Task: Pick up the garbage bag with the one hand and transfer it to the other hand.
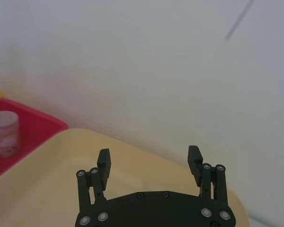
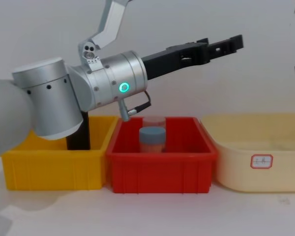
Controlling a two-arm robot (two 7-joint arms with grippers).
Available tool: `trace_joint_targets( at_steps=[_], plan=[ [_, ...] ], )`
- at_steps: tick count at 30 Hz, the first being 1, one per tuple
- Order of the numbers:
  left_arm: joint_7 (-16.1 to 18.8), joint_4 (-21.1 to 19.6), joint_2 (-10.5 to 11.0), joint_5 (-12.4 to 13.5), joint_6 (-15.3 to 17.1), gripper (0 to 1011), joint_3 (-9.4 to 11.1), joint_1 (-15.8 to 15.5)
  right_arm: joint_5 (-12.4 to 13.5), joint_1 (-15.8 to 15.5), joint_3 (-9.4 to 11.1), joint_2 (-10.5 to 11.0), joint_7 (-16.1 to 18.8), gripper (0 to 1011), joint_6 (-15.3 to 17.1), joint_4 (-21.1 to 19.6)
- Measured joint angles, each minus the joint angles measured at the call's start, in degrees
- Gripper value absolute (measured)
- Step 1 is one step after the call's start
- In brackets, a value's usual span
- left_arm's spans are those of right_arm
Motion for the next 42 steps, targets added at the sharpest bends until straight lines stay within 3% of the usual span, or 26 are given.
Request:
trace_joint_targets(
  at_steps=[9,19,31,42],
  plan=[
    [4.4,-3.2,2.4,0.2,-0.3,1002,-1.5,2.3,-1.2,1.4,-2.5,0.3,3.5,1000,-0.3,-2.0],
    [10.1,-8.4,6.1,1.1,-0.2,1002,-4.0,6.0,-1.3,3.3,-6.1,-0.8,7.7,1000,-1.1,-1.8],
    [16.8,-15.5,11.3,2.5,1.1,1002,-7.8,12.1,0.4,6.2,-11.3,-4.0,14.1,1000,-1.5,1.4],
    [18.6,-18.6,13.4,3.1,1.9,1001,-9.2,14.5,3.9,9.0,-15.1,-7.8,20.8,1000,-0.2,6.6]
  ],
)
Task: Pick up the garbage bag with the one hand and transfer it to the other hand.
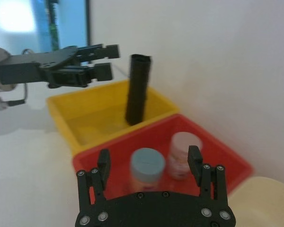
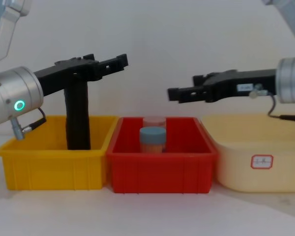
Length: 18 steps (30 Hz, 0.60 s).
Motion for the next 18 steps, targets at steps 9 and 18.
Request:
trace_joint_targets(
  at_steps=[9,18],
  plan=[
    [0.6,-1.1,0.7,0.2,0.3,1001,-0.5,0.9,1.5,2.8,-2.4,-2.7,3.5,1000,0.5,4.8],
    [0.9,-1.7,1.1,0.4,0.4,1001,-0.7,1.4,1.8,5.3,-4.1,-4.7,5.1,1000,0.1,9.5]
  ],
)
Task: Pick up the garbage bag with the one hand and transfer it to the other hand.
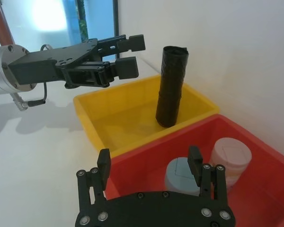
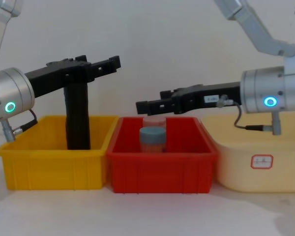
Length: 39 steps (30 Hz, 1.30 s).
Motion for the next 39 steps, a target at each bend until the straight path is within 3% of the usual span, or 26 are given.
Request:
trace_joint_targets(
  at_steps=[9,20,39],
  plan=[
    [0.2,-0.3,0.2,0.1,0.1,1002,-0.1,0.3,-1.2,4.3,-2.5,-2.9,0.6,1000,-2.4,8.5],
    [0.2,-0.4,0.3,0.1,0.1,1001,-0.2,0.4,-2.8,7.6,-4.2,-5.1,-0.3,1000,-5.4,15.9],
    [0.3,-0.5,0.4,0.1,0.1,1001,-0.2,0.4,-4.9,9.6,-5.0,-5.6,-2.0,1000,-7.2,20.0]
  ],
)
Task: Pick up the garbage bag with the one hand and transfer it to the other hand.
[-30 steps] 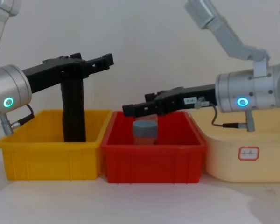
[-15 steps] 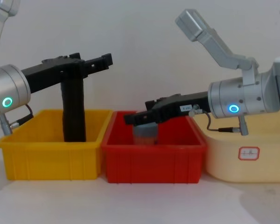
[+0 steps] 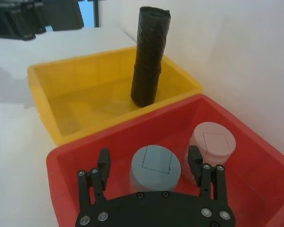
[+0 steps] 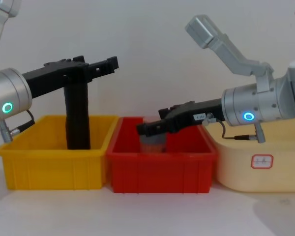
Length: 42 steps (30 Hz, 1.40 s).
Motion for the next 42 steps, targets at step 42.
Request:
trace_joint_targets(
  at_steps=[42],
  plan=[
    [0.0,0.0,0.0,0.0,0.0,1001,0.0,0.0,-3.9,2.7,-0.7,-2.2,0.8,681,-1.1,6.4]
  ],
)
